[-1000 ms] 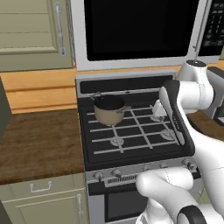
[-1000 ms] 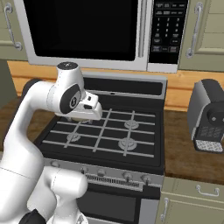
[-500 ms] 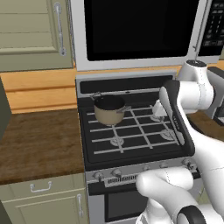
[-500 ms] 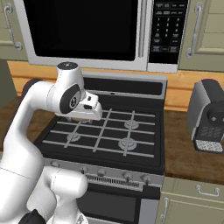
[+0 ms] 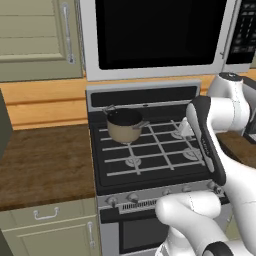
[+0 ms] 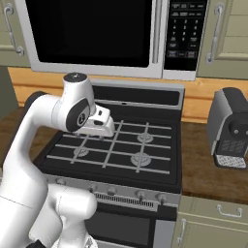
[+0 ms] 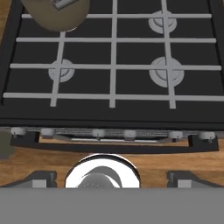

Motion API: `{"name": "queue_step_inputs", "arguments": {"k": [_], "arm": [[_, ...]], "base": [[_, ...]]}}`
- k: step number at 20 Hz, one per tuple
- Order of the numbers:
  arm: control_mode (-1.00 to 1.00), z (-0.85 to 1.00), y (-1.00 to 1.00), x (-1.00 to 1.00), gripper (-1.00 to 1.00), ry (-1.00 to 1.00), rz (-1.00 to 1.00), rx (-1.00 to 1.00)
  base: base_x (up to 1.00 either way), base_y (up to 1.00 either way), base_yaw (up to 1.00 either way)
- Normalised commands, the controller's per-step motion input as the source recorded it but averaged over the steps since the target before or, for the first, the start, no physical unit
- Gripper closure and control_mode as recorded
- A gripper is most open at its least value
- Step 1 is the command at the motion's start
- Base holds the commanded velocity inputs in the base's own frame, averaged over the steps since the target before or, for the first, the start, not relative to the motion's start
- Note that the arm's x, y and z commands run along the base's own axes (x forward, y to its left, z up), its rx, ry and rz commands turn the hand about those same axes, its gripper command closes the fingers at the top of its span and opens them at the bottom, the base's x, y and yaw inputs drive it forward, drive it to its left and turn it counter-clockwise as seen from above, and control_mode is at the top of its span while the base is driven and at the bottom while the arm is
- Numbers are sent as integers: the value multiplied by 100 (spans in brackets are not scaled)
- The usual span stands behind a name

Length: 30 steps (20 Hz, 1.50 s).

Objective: Turn off the rear left burner of the stove.

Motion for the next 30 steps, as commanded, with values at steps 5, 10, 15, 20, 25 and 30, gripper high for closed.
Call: {"name": "queue_step_inputs", "arguments": {"k": [5,10,15,20,25,30], "arm": [[100,0,0,0,-100,0,0,0],[100,0,0,0,-100,0,0,0],[100,0,0,0,-100,0,0,0],[100,0,0,0,-100,0,0,0],[-100,0,0,0,-100,0,0,0],[-100,0,0,0,-100,0,0,0]], "base": [[0,-33,0],[0,-59,0],[0,-24,0],[0,0,0],[0,0,0],[0,0,0]]}}
